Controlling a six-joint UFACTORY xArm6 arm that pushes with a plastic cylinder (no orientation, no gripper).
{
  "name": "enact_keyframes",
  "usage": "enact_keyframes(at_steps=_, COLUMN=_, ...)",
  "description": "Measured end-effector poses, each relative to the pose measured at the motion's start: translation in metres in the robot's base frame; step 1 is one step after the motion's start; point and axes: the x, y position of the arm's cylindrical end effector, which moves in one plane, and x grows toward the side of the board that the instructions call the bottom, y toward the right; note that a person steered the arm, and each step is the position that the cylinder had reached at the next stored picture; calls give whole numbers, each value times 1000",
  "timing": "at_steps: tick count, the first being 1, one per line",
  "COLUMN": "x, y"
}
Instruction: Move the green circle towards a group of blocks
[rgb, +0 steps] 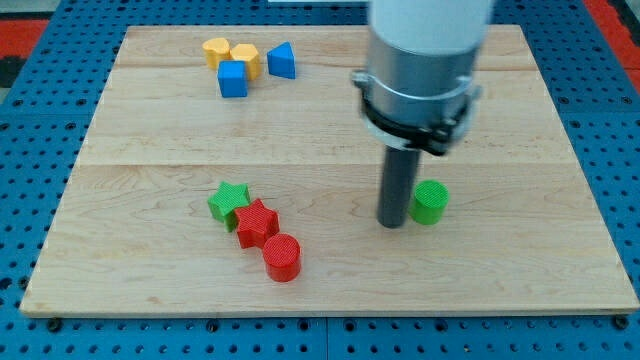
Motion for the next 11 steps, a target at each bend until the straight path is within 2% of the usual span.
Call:
enact_keyframes(at_steps=1, x=8, y=36)
enact_keyframes(at_steps=2, x=-7, y=43)
enact_keyframes(at_steps=3, x=-61, y=-1)
enact_keyframes(at_steps=5, x=-92, y=60)
enact_keyframes(at_steps=6, x=-126, y=13)
enact_keyframes(at_steps=7, x=-135, y=-56)
enact_keyframes(at_steps=8, x=-118, y=-67)
enact_keyframes(at_steps=10, x=-188, y=-157)
enact_keyframes(at_steps=11, x=-191, y=-154)
